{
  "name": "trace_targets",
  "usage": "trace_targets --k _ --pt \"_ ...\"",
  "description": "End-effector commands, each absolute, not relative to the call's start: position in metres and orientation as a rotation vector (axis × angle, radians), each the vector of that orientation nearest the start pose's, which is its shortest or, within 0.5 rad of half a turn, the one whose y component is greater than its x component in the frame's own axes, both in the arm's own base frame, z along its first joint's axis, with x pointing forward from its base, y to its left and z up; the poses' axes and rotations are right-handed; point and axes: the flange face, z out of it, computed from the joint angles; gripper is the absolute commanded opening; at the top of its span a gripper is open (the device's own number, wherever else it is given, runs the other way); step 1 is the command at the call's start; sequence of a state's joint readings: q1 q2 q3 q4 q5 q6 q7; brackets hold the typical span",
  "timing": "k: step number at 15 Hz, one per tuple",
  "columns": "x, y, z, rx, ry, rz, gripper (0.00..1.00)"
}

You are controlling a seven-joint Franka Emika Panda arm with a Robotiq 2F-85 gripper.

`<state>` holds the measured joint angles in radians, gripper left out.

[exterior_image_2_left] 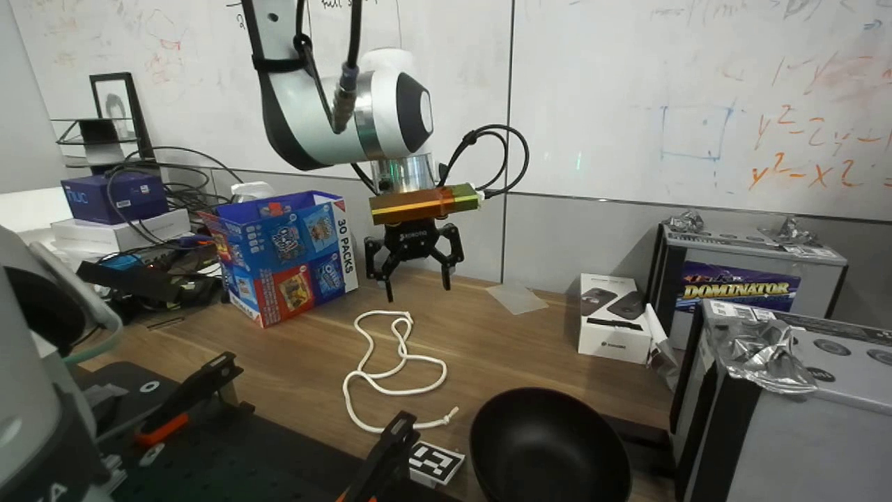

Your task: Put the two white ropes inside the blue box

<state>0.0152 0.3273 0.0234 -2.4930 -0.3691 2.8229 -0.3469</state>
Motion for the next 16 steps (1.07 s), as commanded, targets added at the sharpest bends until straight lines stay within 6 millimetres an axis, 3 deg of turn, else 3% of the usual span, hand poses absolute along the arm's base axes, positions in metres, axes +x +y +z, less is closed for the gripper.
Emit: trace_targets --k 1,7,12,16 --pt "0.459 0.038 0.144 -2.918 -1.430 0.049 1.00" --pt "0.465 0.042 0.128 -2.791 -1.726 0.103 1.00" --pt "0.489 0.056 0.113 -2.775 -1.679 0.018 1.00" --pt "0.496 0.062 0.091 -2.771 -1.608 -0.023 1.00"
